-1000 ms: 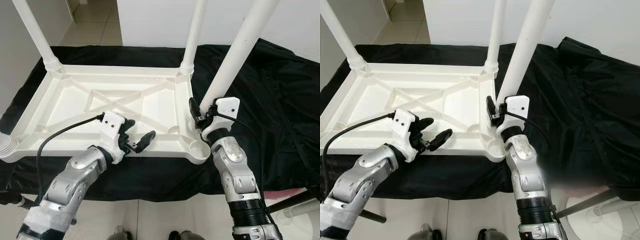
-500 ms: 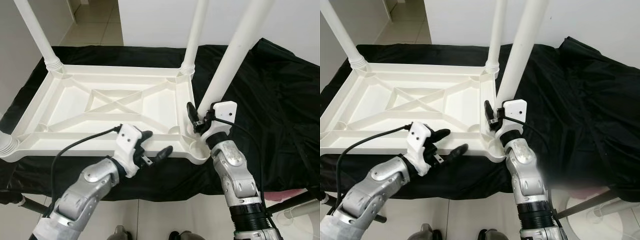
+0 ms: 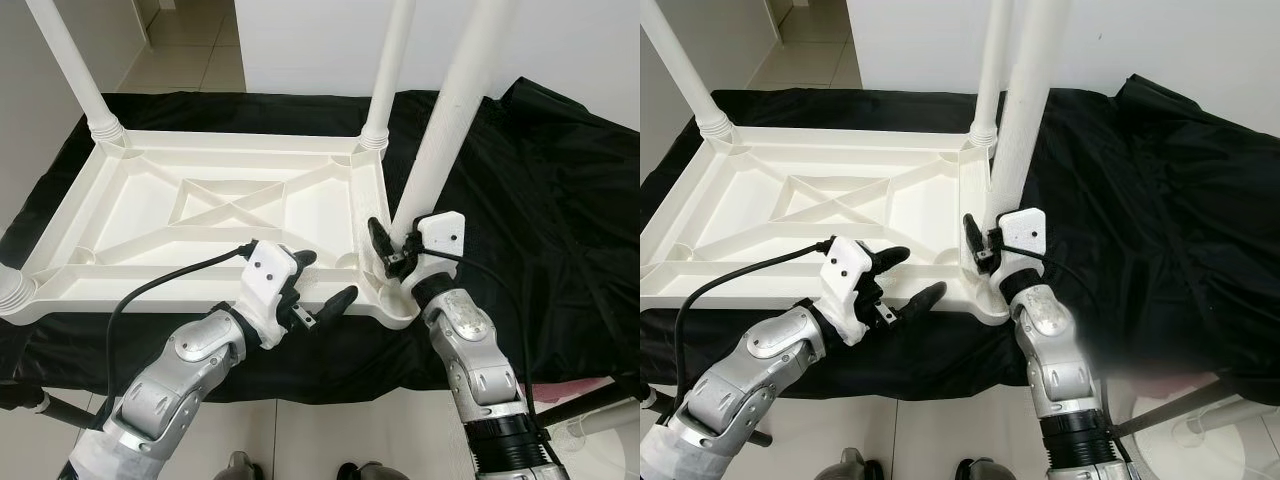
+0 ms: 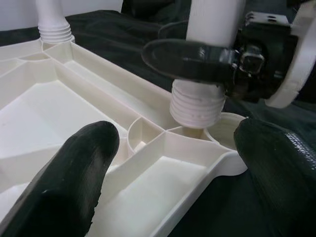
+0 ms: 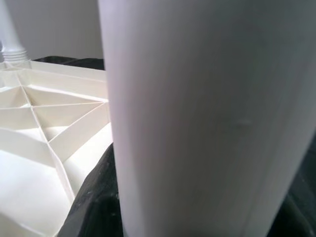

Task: Building children table

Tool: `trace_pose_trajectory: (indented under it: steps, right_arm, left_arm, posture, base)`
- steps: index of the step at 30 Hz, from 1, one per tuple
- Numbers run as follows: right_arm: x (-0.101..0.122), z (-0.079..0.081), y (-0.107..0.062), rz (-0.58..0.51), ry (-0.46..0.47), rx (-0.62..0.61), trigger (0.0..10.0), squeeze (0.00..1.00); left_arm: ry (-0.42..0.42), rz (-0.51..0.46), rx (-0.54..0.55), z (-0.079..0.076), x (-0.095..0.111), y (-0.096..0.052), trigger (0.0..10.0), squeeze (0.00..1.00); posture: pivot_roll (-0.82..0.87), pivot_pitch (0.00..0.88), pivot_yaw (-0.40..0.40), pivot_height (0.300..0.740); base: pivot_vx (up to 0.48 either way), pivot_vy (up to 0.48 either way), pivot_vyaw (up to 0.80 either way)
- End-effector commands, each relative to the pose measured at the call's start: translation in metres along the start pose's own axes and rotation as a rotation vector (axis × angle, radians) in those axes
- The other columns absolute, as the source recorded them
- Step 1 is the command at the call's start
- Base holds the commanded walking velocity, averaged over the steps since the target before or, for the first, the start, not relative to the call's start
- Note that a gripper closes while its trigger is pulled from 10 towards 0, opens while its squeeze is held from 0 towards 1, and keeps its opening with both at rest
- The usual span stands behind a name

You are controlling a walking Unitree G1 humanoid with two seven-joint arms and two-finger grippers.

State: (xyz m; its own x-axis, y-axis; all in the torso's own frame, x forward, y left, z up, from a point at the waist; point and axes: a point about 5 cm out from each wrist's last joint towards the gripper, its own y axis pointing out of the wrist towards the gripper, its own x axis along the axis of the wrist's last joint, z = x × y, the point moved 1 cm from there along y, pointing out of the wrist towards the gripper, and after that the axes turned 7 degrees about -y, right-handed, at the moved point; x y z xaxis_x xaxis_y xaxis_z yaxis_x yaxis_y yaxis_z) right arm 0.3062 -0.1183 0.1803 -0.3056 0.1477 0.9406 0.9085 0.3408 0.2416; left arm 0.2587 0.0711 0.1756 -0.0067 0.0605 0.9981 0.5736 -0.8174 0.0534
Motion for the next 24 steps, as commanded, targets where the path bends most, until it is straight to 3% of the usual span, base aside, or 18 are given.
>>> trace_pose_trajectory:
  steps: [1, 8, 14, 24]
  right_arm:
    - [-0.006, 0.008, -0.008, 0.016, 0.011, 0.054, 10.0, 0.0]
    - [-0.013, 0.016, -0.028, 0.023, 0.028, 0.124, 10.0, 0.0]
    - [-0.013, 0.016, -0.034, 0.018, 0.036, 0.14, 10.0, 0.0]
    - [-0.022, 0.002, -0.044, 0.057, 0.022, 0.103, 10.0, 0.0]
  left_arm:
    - [0.008, 0.014, -0.134, -0.011, 0.002, -0.001, 10.0, 0.0]
    - [0.028, 0.02, -0.157, -0.016, 0.003, -0.004, 10.0, 0.0]
    - [0.02, 0.026, -0.182, -0.018, 0.002, -0.006, 10.0, 0.0]
    - [0.016, 0.026, -0.196, -0.02, 0.003, -0.006, 10.0, 0.0]
  posture:
    - [-0.01, 0.106, -0.02, 0.74]
    - [-0.01, 0.112, -0.021, 0.74]
    - [-0.02, 0.116, -0.021, 0.74]
    - [-0.02, 0.122, -0.016, 0.74]
  base:
    - [0.0, 0.0, 0.0]
    - [0.0, 0.0, 0.0]
    - [0.0, 0.0, 0.0]
    - [0.0, 0.0, 0.0]
